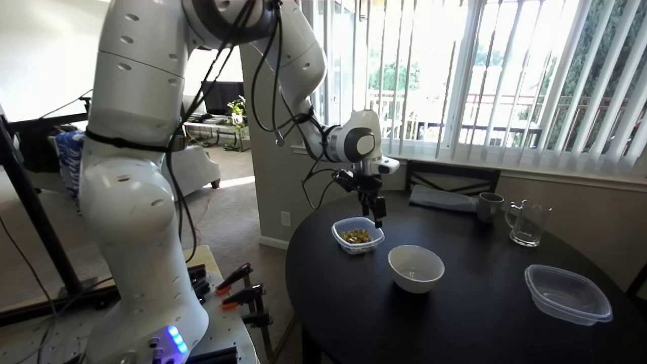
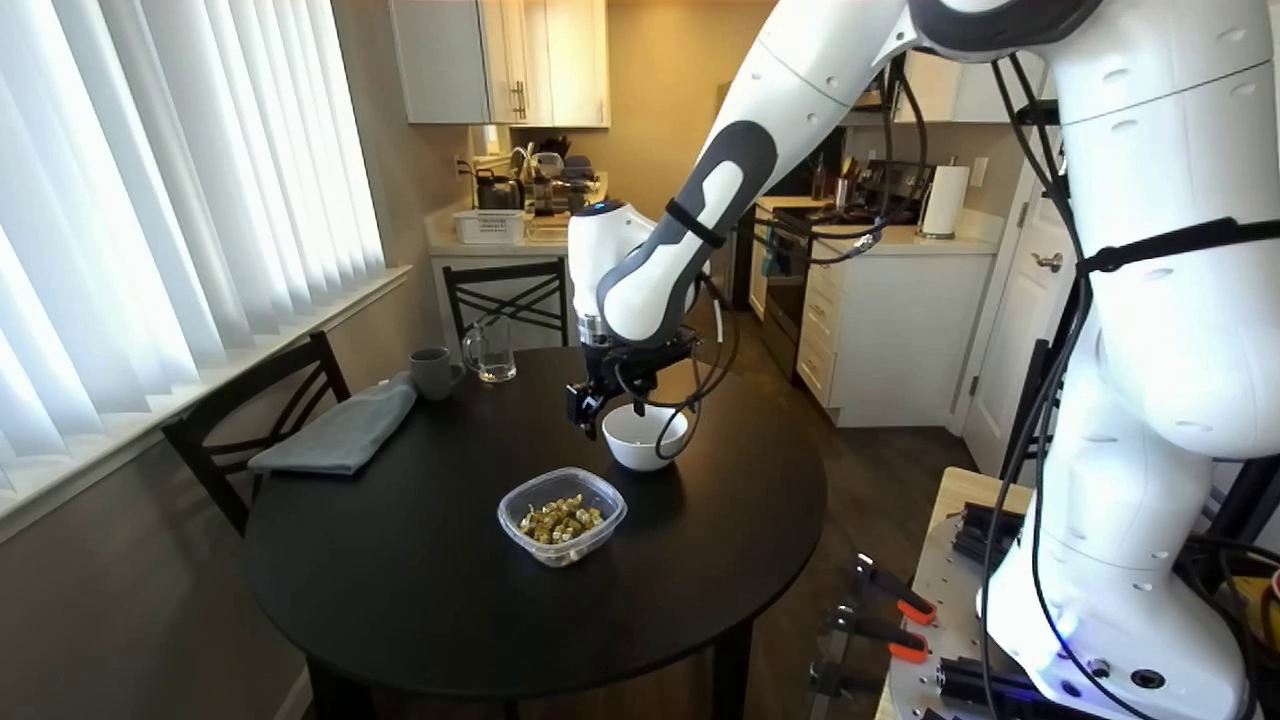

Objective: Pour out the contents from the left bowl to the right bowl

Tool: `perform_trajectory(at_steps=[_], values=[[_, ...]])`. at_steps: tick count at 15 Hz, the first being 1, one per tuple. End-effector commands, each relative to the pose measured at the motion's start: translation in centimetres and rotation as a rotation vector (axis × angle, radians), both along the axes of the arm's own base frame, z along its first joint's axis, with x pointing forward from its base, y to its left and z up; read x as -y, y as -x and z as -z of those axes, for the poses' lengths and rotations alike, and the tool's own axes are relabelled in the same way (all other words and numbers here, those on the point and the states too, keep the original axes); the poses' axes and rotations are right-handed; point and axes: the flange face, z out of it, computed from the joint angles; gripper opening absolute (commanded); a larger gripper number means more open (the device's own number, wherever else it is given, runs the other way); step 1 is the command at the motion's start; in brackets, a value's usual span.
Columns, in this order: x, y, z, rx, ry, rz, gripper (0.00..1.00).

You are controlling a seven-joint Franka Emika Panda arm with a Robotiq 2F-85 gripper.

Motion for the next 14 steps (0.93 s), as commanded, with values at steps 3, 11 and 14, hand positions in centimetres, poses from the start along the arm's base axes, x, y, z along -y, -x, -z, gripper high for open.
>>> perform_trajectory(at_steps=[3, 11, 14], values=[[-3.2, -4.1, 3.2, -0.123, 0.049, -0.039, 1.00], [-1.8, -7.6, 7.1, -0.235, -0.013, -0.046, 1.00], [-1.9, -8.7, 8.5, -0.252, -0.086, -0.070, 1.00]])
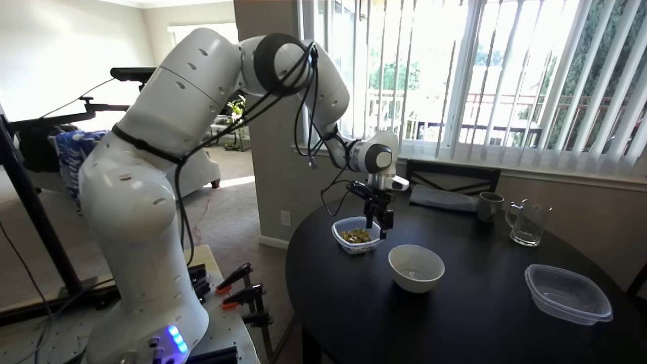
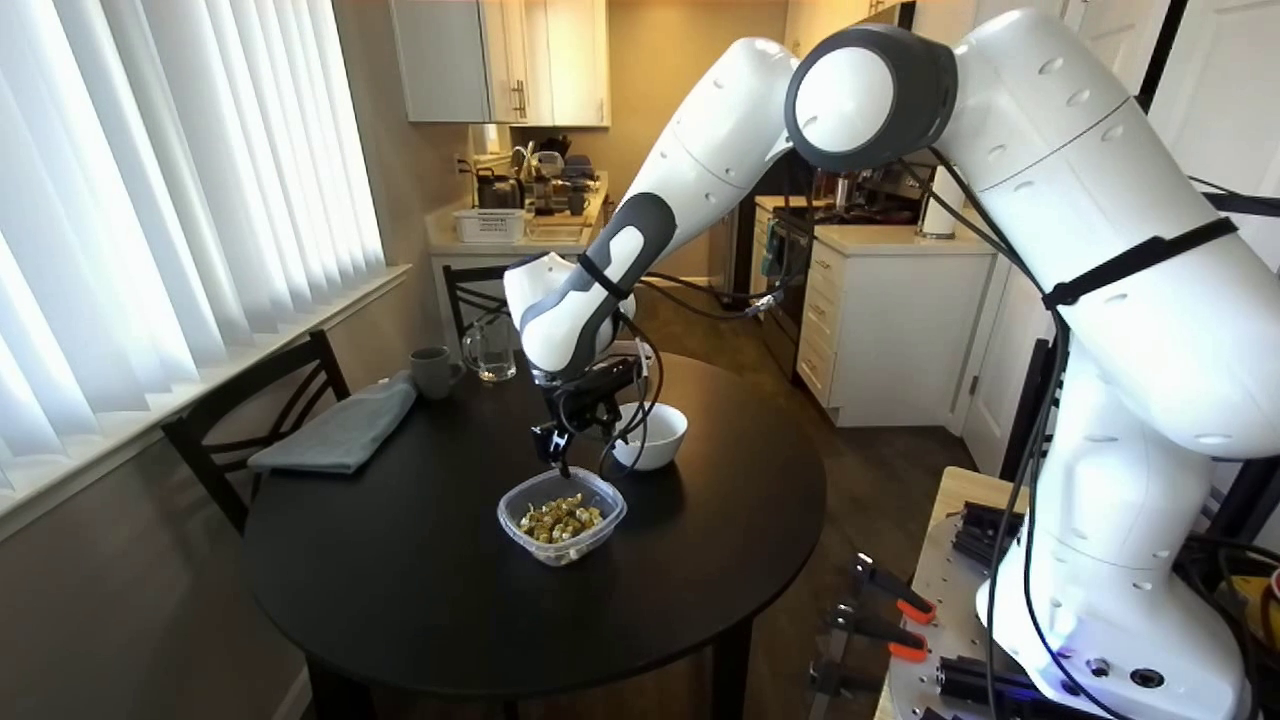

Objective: Pour out the contents from the left bowl to the right bowl

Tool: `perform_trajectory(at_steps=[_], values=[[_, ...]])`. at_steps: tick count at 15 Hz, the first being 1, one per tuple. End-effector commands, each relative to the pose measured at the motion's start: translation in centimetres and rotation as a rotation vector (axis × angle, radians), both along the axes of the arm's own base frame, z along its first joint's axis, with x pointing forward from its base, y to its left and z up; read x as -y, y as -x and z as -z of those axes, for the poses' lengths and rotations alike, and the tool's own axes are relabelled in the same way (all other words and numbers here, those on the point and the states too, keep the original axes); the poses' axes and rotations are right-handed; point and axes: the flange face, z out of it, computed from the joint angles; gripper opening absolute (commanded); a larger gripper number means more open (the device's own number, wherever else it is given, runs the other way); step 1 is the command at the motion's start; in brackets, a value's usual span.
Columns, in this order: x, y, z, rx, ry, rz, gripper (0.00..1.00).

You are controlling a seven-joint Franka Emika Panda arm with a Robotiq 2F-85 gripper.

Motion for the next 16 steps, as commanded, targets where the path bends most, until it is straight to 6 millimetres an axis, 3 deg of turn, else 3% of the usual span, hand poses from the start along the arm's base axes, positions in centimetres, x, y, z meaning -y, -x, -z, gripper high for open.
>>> perform_trajectory(at_steps=[1, 5, 10, 11, 12, 16], values=[[0.0, -1.5, 1.6, -0.044, -0.093, -0.024, 1.00], [0.3, -2.0, 3.0, -0.079, -0.116, -0.031, 1.00], [2.1, -1.9, 3.1, -0.117, -0.092, -0.019, 1.00], [2.5, -1.8, 3.0, -0.125, -0.089, -0.022, 0.75], [2.8, -1.8, 3.0, -0.137, -0.088, -0.033, 0.74], [3.3, -1.7, 3.3, -0.171, -0.105, -0.056, 0.47]])
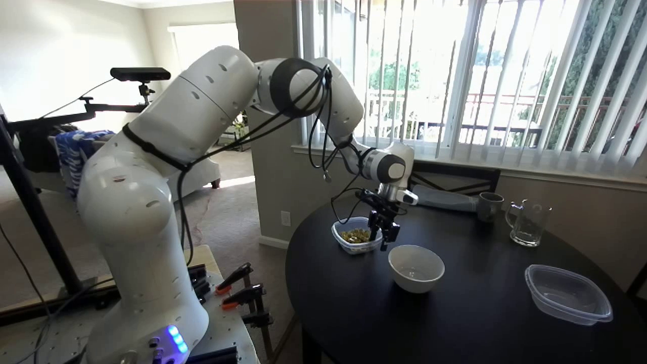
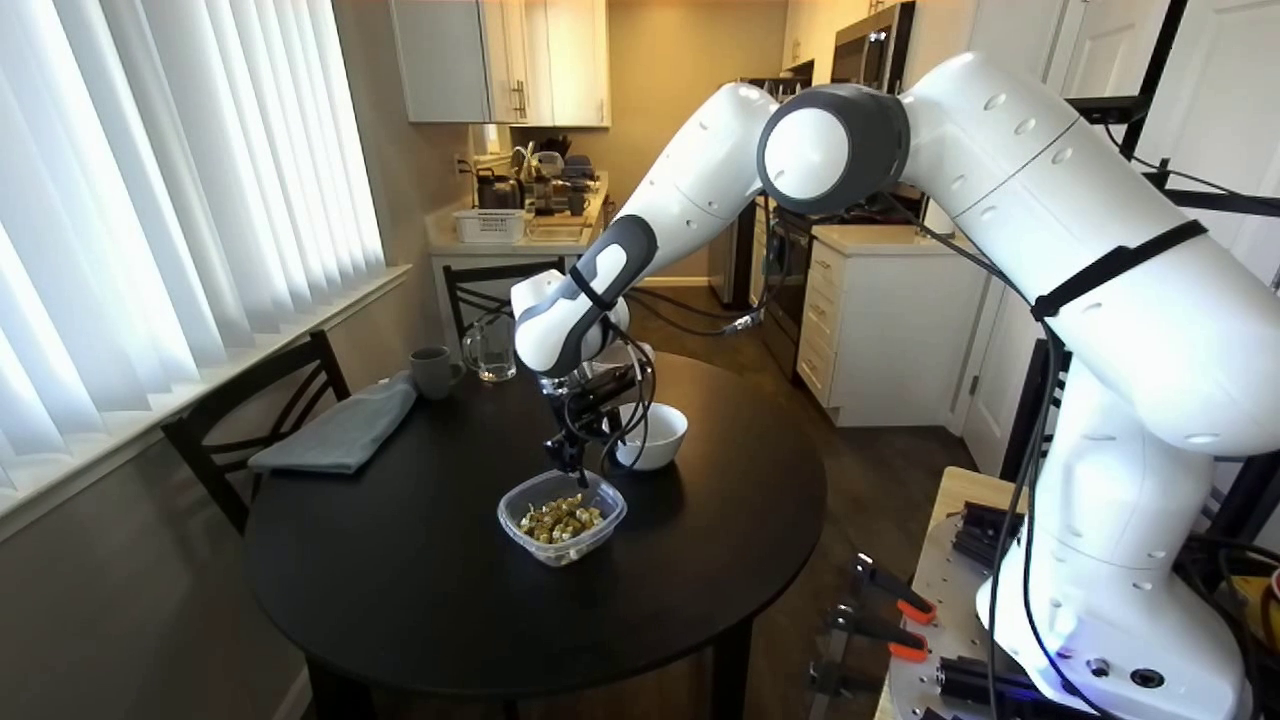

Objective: Pour out the contents from the left bowl to the right bowl

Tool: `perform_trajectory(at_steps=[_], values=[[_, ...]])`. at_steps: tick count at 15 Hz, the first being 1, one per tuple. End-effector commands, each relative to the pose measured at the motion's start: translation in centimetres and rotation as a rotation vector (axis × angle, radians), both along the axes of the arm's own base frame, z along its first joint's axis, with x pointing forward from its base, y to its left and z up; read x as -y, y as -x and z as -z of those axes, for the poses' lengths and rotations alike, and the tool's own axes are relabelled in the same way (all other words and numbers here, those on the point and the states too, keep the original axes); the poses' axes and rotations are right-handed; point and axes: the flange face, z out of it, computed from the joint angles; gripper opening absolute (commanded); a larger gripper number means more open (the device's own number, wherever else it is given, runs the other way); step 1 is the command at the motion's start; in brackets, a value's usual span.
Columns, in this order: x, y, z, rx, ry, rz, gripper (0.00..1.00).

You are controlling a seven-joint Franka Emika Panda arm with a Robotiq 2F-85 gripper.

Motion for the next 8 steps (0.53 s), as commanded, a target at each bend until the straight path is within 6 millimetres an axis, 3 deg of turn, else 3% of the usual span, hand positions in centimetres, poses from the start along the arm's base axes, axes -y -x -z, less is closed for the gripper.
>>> perform_trajectory(at_steps=[1, 6, 8], values=[[0.32, -0.03, -0.04, -0.038, -0.035, -0.034, 0.41], [-0.11, 0.08, -0.25, -0.044, -0.067, -0.057, 0.07], [-0.41, 0.17, -0.43, -0.038, -0.076, -0.059, 0.01]])
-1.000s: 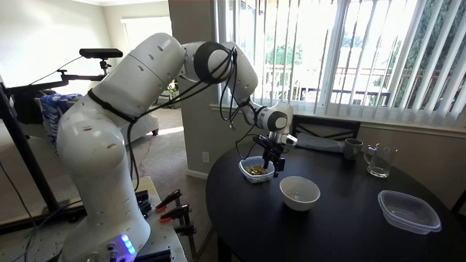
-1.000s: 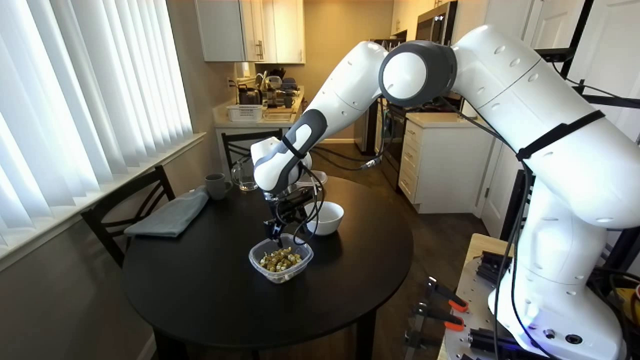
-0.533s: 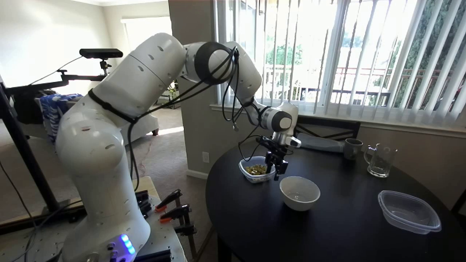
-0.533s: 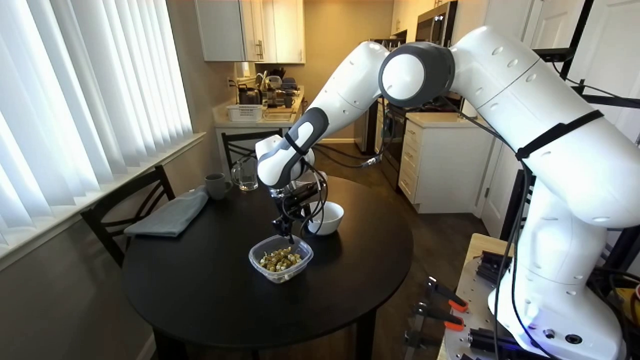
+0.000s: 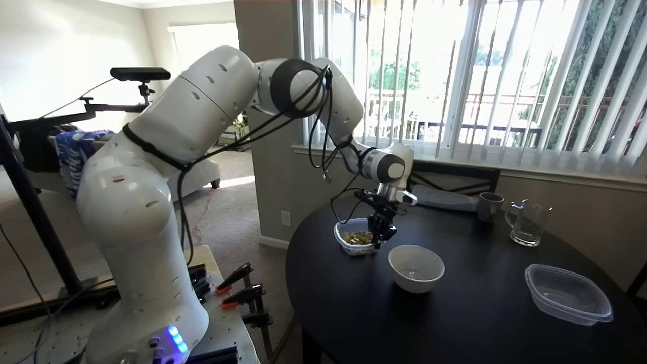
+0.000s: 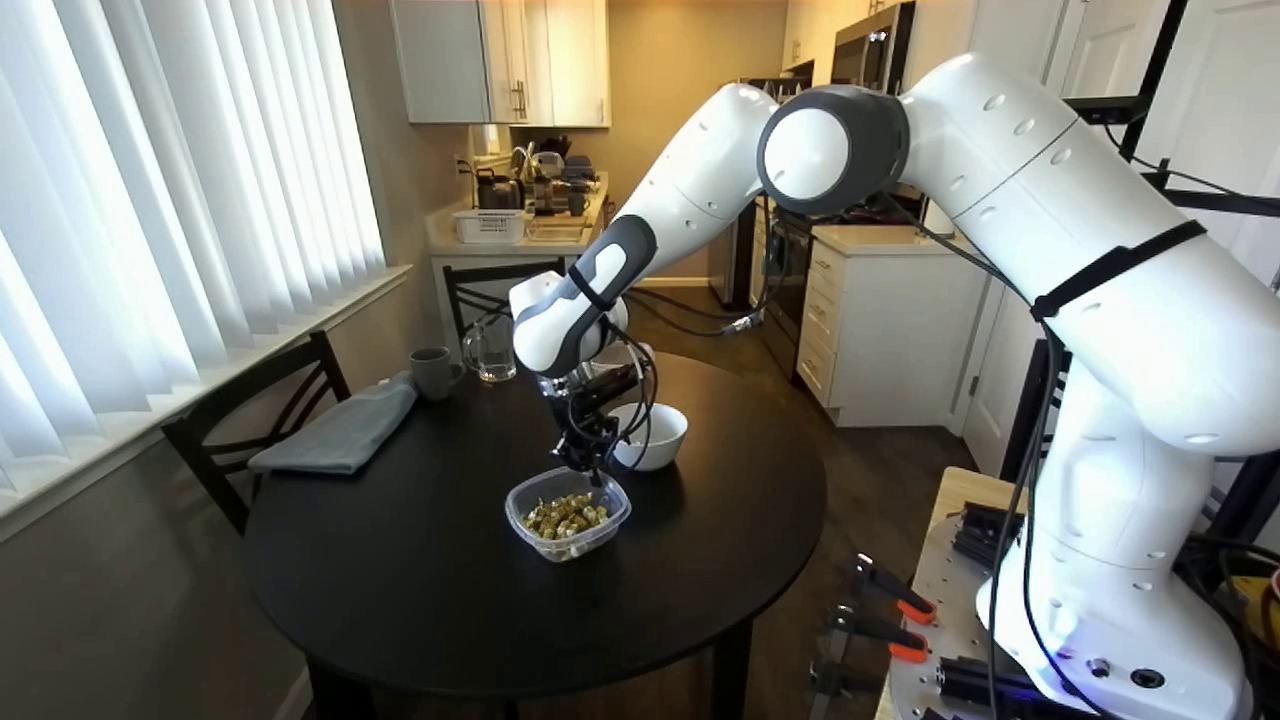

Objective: Pour out the contents from the left bowl to the right bowl

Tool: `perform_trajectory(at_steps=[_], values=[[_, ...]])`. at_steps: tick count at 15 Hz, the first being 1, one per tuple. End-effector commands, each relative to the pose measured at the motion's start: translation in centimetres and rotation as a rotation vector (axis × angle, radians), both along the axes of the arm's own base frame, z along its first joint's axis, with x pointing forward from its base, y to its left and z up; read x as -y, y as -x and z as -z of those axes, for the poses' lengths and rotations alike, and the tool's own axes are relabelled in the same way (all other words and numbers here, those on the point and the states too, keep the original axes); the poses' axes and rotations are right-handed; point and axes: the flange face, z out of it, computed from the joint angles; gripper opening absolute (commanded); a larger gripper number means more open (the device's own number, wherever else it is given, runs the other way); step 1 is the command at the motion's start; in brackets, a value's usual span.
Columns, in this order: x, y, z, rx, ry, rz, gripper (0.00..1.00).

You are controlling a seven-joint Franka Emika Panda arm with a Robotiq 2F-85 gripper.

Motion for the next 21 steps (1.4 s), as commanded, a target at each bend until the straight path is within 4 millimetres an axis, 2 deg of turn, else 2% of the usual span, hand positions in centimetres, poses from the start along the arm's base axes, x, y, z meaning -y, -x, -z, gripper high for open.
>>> perform_trajectory(at_steps=[1, 3, 6, 12, 15, 21], values=[[-0.2, 0.0, -0.6, -0.011, -0.061, -0.014, 0.00], [-0.7, -0.1, -1.3, 0.004, -0.087, -0.014, 0.04], [-1.9, 0.1, -2.8, 0.025, -0.147, -0.025, 0.02], [-4.6, 0.7, -7.7, 0.083, -0.182, -0.040, 0.01], [-4.9, 1.2, -10.2, 0.121, -0.170, -0.028, 0.01], [-3.7, 2.1, -14.2, 0.175, -0.175, 0.017, 0.02]])
